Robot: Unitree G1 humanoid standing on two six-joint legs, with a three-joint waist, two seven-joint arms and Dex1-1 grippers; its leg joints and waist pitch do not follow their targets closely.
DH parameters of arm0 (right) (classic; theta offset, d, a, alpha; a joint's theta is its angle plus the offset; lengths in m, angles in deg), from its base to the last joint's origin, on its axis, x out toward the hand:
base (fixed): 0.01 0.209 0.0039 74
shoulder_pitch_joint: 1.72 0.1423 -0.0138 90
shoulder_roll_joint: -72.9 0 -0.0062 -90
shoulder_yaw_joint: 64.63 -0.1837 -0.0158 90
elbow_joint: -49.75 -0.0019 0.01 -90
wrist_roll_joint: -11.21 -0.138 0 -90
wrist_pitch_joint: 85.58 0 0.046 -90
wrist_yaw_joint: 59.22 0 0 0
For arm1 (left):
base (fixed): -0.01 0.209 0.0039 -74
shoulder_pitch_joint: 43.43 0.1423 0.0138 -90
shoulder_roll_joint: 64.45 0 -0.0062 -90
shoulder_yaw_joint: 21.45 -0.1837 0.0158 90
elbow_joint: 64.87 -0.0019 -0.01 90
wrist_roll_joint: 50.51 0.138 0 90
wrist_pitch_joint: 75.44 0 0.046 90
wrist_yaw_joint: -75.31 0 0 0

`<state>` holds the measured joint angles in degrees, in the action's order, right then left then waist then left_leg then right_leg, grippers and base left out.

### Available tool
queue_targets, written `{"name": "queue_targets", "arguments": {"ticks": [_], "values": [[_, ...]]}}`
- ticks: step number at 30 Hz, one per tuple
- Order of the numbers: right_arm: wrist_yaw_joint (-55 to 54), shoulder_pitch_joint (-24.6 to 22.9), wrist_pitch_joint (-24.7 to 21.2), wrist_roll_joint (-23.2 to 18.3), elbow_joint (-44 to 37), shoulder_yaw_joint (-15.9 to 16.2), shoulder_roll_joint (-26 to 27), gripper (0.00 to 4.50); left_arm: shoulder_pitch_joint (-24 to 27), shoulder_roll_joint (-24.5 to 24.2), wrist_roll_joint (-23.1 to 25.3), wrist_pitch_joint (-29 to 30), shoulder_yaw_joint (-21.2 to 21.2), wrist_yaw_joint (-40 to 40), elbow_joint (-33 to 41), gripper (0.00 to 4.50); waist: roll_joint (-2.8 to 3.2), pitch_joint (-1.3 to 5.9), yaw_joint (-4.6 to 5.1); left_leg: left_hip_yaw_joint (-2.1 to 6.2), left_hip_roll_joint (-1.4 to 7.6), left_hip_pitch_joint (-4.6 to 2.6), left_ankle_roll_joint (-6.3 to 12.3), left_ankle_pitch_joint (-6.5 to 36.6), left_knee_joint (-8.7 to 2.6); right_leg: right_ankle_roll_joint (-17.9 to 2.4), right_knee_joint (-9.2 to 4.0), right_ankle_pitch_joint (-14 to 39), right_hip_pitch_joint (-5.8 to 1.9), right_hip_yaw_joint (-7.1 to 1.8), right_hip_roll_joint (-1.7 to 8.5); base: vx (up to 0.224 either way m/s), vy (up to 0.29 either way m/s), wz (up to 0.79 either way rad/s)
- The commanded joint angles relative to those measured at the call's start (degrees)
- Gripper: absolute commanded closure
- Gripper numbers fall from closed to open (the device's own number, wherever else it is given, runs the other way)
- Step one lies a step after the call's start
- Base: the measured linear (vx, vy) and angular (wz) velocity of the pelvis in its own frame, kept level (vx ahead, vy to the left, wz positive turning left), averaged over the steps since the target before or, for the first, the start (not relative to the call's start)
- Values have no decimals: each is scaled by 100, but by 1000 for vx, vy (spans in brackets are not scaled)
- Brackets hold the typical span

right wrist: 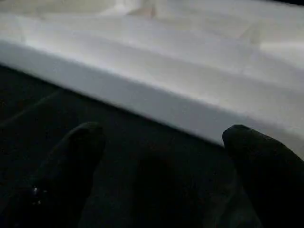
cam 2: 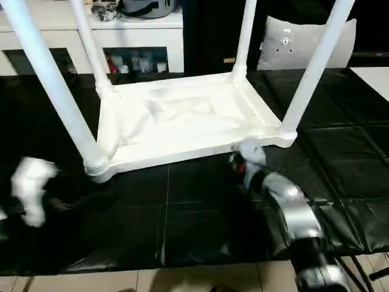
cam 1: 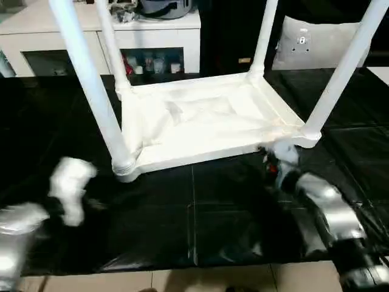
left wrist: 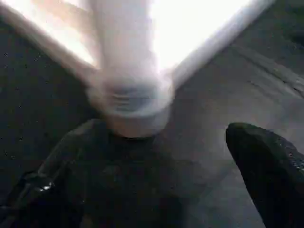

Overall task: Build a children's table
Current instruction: Rotate table base

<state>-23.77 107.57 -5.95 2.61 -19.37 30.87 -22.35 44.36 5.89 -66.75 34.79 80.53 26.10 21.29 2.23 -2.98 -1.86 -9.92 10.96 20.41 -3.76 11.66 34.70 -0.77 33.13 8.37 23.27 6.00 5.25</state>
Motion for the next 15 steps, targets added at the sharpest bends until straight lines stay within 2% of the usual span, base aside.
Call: {"name": "queue_targets", "arguments": {"ticks": [1,2,3,4,6,10,14,15], "values": [[57,8,-205,-23,-163,84,-15,0,-231,24,-186,-74,111,-14,-63,4,-21,331,11,68,161,-60,212,1725,-487,-768,-424,2553,-236,-268,254,0,0,0],[63,-20,-463,-3,-246,138,-25,0,-485,141,-310,-92,117,4,-201,4,9,315,-2,59,154,-70,189,1760,-490,-808,-434,2565,-224,-271,247,0,0,0],[59,-30,-580,18,-285,168,-31,0,-592,201,-328,-128,104,39,-265,4,-1,324,-13,58,164,-91,166,1792,-489,-835,-434,2538,-216,-275,253,0,0,0],[60,-38,-614,70,-305,215,-37,0,-726,282,-339,-182,83,83,-357,4,-25,315,-2,68,164,-59,138,1803,-497,-853,-418,2506,-248,-277,260,0,0,0],[11,-22,-691,139,-300,247,-20,0,-940,384,-331,-246,-3,130,-518,4,-29,329,-2,71,158,-56,112,1800,-492,-806,-421,2538,-259,-283,277,0,0,0],[-350,92,-937,312,-103,199,86,0,-1462,665,-193,-454,-289,82,-970,4,-64,357,-2,60,139,-34,127,1493,-469,-796,-402,2423,-279,-295,281,0,0,0],[-828,250,-1065,434,172,120,216,0,-1755,990,-454,-302,-462,-220,-994,4,-61,378,-18,42,159,-41,120,1252,-451,-991,-363,2024,-272,-308,290,0,0,0],[-927,322,-1052,443,307,94,264,0,-1824,1114,-563,-235,-543,-336,-969,4,-92,388,-26,25,160,-48,124,1164,-445,-1087,-344,1902,-271,-318,300,0,0,0]]}}
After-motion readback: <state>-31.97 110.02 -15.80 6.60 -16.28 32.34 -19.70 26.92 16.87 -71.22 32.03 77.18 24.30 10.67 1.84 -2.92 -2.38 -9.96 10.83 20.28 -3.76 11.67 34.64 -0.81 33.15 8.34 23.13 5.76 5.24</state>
